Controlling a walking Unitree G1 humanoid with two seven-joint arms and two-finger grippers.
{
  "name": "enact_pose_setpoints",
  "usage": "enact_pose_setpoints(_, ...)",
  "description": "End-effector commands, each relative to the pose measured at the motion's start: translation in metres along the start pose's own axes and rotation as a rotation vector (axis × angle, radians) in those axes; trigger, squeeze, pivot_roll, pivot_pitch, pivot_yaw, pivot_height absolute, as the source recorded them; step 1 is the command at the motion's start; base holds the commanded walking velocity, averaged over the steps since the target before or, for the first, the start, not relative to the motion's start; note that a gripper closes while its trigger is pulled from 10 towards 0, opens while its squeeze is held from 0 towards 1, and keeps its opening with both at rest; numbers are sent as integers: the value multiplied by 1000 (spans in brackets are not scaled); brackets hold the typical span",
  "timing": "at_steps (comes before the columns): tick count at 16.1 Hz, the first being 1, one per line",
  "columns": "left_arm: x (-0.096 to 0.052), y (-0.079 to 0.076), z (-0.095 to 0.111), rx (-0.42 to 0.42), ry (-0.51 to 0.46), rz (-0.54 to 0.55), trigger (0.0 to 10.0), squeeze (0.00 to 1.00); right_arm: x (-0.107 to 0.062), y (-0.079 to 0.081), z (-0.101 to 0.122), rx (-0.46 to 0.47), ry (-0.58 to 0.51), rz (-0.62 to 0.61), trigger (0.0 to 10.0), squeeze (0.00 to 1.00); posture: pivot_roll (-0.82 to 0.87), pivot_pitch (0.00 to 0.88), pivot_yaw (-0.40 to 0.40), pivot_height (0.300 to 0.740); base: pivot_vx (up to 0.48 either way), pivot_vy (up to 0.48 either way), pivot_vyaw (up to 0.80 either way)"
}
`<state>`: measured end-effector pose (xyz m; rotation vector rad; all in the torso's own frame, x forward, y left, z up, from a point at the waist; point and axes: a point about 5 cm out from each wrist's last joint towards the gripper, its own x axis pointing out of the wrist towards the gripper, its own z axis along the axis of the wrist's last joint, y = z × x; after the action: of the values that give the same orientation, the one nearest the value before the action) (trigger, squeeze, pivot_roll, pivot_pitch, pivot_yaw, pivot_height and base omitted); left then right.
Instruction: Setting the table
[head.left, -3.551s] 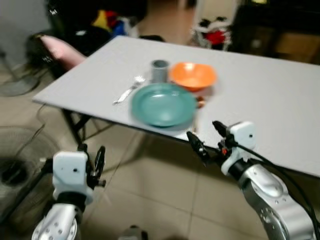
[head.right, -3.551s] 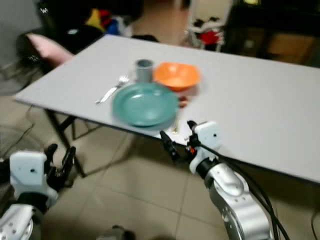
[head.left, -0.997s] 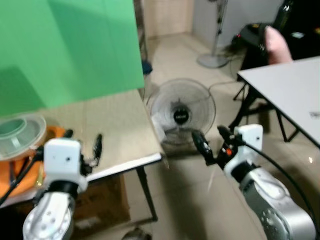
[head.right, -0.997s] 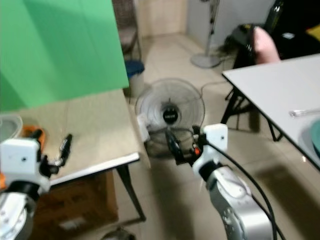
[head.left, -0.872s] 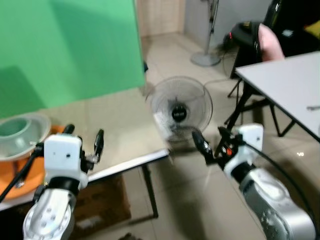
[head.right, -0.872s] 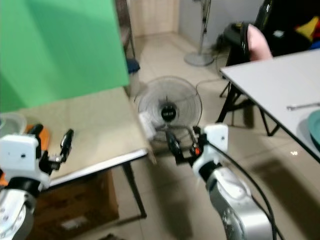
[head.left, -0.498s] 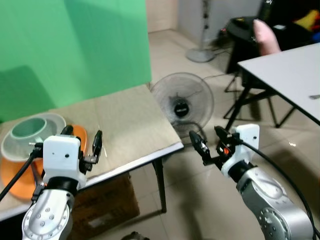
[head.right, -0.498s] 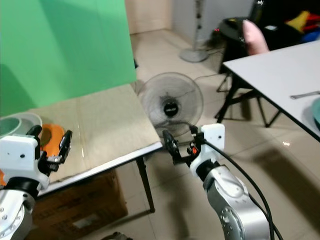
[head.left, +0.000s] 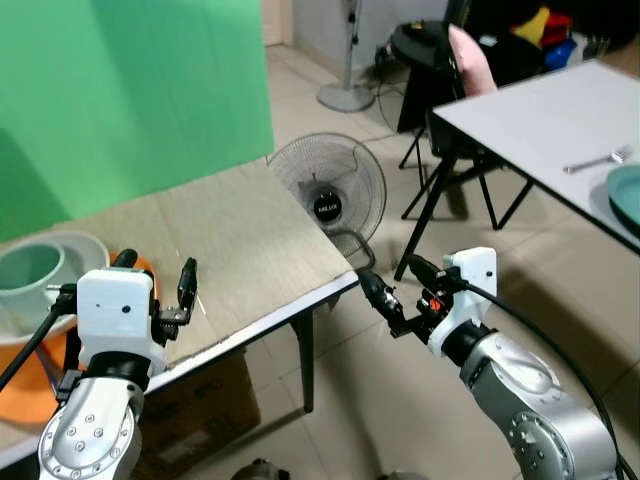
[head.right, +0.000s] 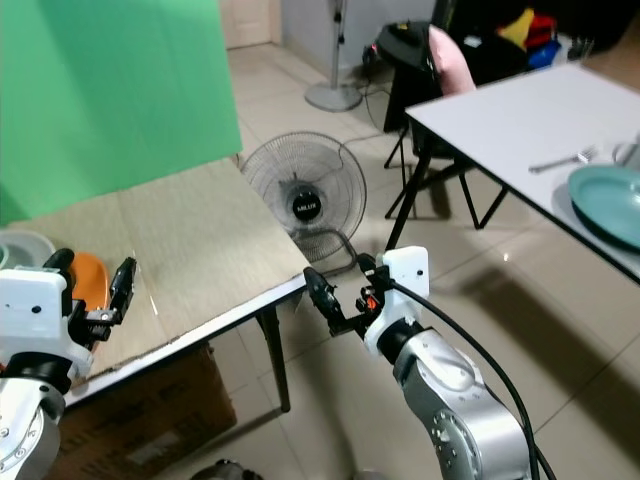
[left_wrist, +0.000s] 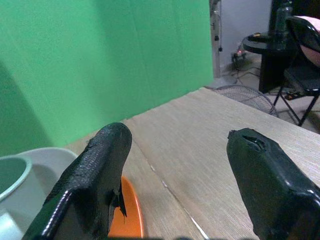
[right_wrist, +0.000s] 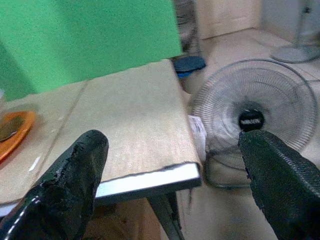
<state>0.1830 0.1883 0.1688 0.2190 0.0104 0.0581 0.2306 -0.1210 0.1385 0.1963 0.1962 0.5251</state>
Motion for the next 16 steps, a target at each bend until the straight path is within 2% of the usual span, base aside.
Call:
enact_pose_setpoints(1,-3,-1,8,7,-35,-3,10000,0,0,0,2,-5,2,26,10000,1000,6,62,25,740,0,0,0)
enact_pose_setpoints(2,-3,-1,9,5,-40,-1,10000,0,1,0,3,-5,5,42,10000,1000,9,62,23,740,0,0,0)
enact_pose_setpoints(7,-6,-3,11,13,-44,2,10000,0,2,7,4,0,8,145,10000,1000,24,63,9,740,0,0,800)
enact_pose_setpoints(16,-8,-2,15,19,-63,-3,10000,0,-2,17,-1,13,22,251,10000,1000,32,58,12,740,27,0,800)
